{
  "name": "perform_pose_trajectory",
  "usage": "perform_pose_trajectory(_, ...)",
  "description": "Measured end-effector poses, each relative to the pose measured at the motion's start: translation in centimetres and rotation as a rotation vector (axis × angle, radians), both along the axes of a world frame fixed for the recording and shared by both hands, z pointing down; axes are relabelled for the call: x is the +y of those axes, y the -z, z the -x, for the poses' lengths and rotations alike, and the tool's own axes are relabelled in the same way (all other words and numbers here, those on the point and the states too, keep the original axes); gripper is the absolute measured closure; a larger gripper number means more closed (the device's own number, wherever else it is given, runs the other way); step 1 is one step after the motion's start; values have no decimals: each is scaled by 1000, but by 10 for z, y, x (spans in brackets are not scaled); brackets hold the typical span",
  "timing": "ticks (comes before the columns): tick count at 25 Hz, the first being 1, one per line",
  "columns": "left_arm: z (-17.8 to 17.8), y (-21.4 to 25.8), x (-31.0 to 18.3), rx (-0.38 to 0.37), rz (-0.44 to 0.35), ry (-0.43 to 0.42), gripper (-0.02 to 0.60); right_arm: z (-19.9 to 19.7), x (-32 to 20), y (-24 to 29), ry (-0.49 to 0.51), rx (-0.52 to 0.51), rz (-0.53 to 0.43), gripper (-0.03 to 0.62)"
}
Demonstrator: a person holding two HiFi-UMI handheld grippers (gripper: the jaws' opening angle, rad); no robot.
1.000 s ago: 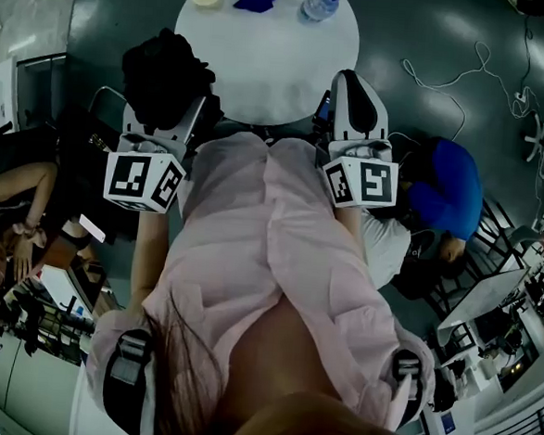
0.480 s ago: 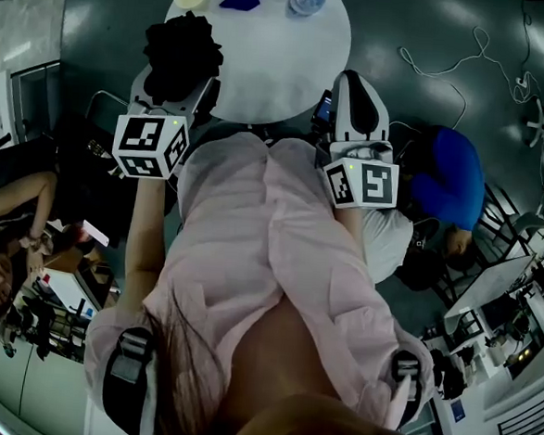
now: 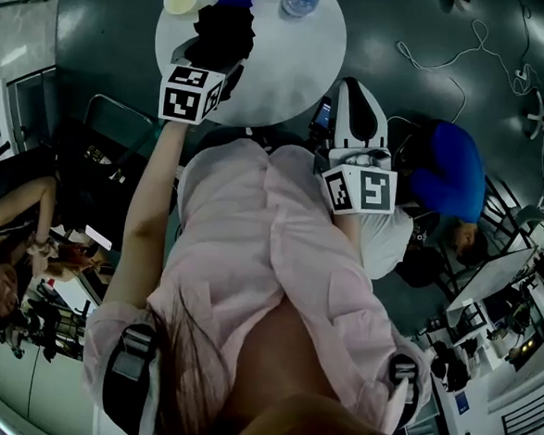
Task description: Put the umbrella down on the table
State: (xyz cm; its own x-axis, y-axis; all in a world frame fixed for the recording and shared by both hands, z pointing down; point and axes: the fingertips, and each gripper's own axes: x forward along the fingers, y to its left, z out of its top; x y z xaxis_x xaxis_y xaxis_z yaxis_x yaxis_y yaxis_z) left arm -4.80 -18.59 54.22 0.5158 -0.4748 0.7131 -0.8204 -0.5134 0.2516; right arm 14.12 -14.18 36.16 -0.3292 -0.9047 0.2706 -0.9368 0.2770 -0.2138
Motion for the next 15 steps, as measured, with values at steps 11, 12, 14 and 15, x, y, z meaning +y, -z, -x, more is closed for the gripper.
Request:
perform_pose_trajectory(11, -24, -92, -16, -116, 159, -120, 262, -8, 4, -11, -46, 16, 47, 551)
perform_pose_trajectory(12, -26, -98, -16, -124, 178, -128, 262, -10, 4, -12, -52, 18, 51, 551)
perform_pose_trajectory(14, -28, -110, -17, -144, 215, -140, 262, -13, 6, -15, -61, 22, 60, 551)
perform_pose_trajectory(15, -29, -114, -17, -157, 232, -142, 262, -14, 6, -16, -66, 24, 64, 551)
